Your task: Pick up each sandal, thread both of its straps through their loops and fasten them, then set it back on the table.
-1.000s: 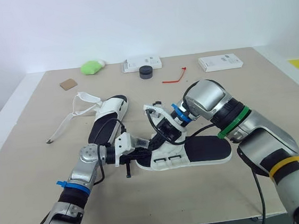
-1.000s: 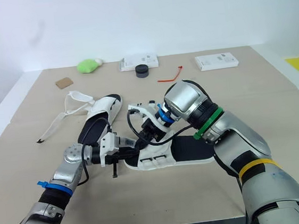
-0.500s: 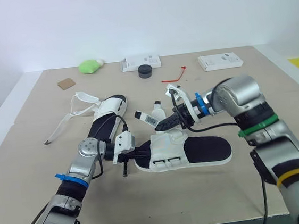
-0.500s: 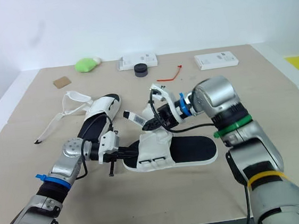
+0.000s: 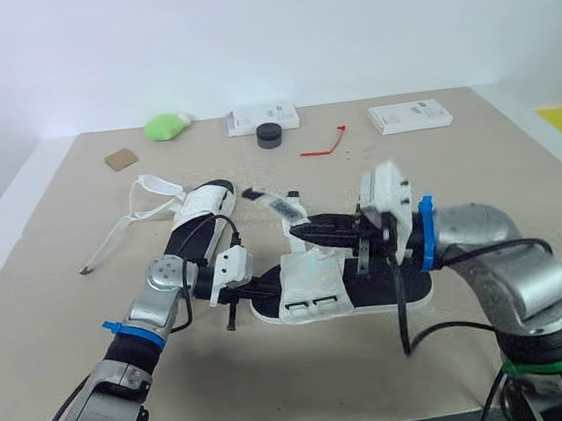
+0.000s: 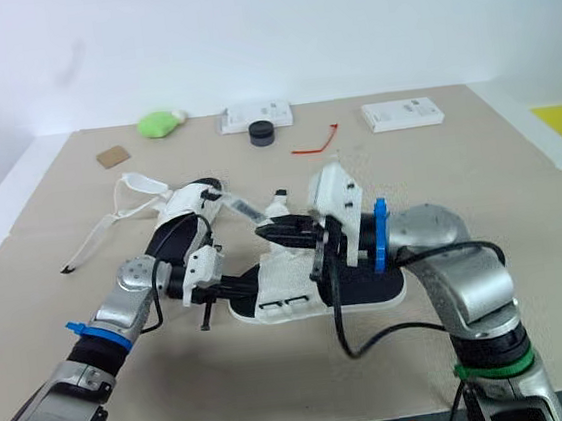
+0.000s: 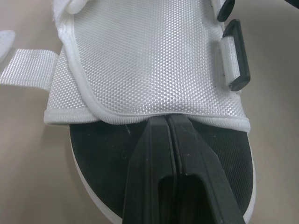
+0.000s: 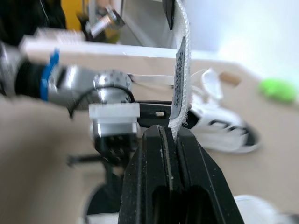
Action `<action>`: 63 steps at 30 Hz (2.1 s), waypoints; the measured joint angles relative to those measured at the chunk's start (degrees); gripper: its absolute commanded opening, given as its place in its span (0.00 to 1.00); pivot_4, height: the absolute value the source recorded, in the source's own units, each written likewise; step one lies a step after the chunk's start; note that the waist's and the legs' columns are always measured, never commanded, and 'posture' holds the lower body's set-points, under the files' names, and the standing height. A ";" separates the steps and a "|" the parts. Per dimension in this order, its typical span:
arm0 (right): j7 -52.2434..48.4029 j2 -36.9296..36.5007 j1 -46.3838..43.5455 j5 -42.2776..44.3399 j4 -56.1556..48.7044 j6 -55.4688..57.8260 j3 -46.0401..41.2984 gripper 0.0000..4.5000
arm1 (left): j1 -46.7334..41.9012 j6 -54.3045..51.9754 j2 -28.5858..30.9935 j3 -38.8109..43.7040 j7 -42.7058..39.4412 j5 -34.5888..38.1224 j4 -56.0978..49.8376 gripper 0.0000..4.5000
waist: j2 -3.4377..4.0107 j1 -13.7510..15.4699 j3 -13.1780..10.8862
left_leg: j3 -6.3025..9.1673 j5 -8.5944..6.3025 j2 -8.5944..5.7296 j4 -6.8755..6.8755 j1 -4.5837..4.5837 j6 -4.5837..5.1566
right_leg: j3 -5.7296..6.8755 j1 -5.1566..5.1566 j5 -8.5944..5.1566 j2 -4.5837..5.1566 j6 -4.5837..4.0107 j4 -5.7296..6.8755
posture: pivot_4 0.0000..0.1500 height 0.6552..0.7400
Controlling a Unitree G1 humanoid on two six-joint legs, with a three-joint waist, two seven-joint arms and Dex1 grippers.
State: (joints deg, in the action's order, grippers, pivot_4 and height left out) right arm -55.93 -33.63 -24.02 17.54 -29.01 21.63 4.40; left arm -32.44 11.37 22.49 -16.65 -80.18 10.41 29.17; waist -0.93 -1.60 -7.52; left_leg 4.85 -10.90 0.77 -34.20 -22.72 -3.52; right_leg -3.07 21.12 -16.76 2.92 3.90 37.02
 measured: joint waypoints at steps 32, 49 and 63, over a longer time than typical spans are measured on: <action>10.65 -23.13 5.13 -28.91 29.33 -86.28 8.06 0.80 | -1.16 0.05 -0.31 -0.47 -1.19 0.00 1.67 0.00 | -0.14 0.10 -0.21 | -0.05 -0.10 0.03 0.13 0.66 -0.09 | -0.16 -0.64 -0.15 -0.03 -0.23 -0.02 | 1.00 1.00; -12.44 -50.41 40.60 42.21 1.24 15.60 -19.02 0.80 | -1.86 1.14 -0.76 -1.29 -1.65 0.00 2.50 0.00 | 0.01 0.42 -0.20 | -0.09 -0.42 -0.01 0.00 0.59 -0.23 | 0.13 -0.71 -0.42 0.35 -0.10 -0.16 | 1.00 1.00; -0.51 -35.23 19.97 40.14 2.90 37.31 -1.77 0.80 | 0.87 1.07 0.10 -1.60 -0.18 -0.01 -2.37 0.00 | -0.16 0.35 -0.16 | -0.07 -0.80 -0.05 -0.10 0.41 -0.16 | 0.25 -0.73 -0.64 0.29 0.02 -0.34 | 1.00 1.00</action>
State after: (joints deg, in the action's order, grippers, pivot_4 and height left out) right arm -56.44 -68.85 -4.05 57.68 -26.11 58.94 2.62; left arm -31.57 12.44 22.59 -18.25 -80.35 10.41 26.80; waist -1.09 -1.25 -7.68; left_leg 4.78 -11.70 0.72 -34.30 -22.31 -3.68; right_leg -2.83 20.39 -17.40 3.21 3.92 36.68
